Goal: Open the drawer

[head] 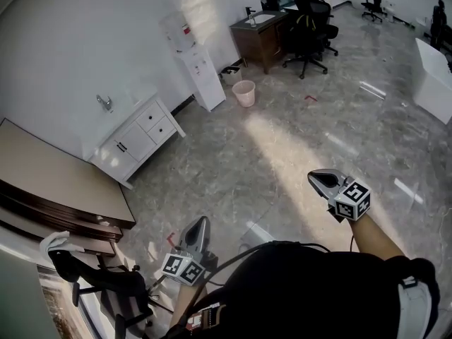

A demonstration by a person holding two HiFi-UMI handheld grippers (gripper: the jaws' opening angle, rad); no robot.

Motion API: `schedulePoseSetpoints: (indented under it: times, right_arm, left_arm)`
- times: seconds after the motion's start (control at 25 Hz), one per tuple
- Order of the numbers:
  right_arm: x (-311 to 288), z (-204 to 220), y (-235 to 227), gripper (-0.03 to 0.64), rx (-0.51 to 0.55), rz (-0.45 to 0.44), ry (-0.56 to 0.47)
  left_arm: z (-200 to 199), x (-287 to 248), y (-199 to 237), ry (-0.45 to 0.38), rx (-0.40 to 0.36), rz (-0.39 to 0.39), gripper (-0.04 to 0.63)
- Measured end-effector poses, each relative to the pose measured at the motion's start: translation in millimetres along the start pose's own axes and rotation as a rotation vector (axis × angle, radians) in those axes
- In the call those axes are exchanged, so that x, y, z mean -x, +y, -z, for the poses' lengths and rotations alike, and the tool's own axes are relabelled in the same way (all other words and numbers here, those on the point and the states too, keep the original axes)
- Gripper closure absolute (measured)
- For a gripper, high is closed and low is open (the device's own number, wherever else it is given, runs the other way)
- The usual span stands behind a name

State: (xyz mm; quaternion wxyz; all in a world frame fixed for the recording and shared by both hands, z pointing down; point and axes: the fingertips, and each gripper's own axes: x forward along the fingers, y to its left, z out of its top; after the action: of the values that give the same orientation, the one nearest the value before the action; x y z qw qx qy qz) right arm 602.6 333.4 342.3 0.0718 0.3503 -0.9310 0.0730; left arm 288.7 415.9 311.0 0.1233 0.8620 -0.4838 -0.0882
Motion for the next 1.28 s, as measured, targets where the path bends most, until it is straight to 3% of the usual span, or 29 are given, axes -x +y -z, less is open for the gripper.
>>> schedulePoseSetpoints:
  times: [0.2,0.52,0.8,1.28]
  right_arm:
    - [-26.3,-7.5,-19.4,0.62,0.04,0.05,0.005]
    - [-102.6,-55.3,-36.2,0.62,0.067,0.148,0.01]
    - [-202.5,-87.2,-29.8,0.62,0.085,0.156,0.016]
    - [-325.8,-106.9,-32.6,0.62,0.113,0.084,0.036]
  left_arm:
    - [7.4,-40.1,42.0,-0.009,0.026,0.069,0.597]
    - [-41.9,-98.1,129.3,-0.016,0.022,0.161,0.597]
    - [-72.6,-119.6,223.2,-0.016,0.02,0.195,0.597]
    - [-91.2,-123.9,332.1,-0.032,0.023,0.121,0.597]
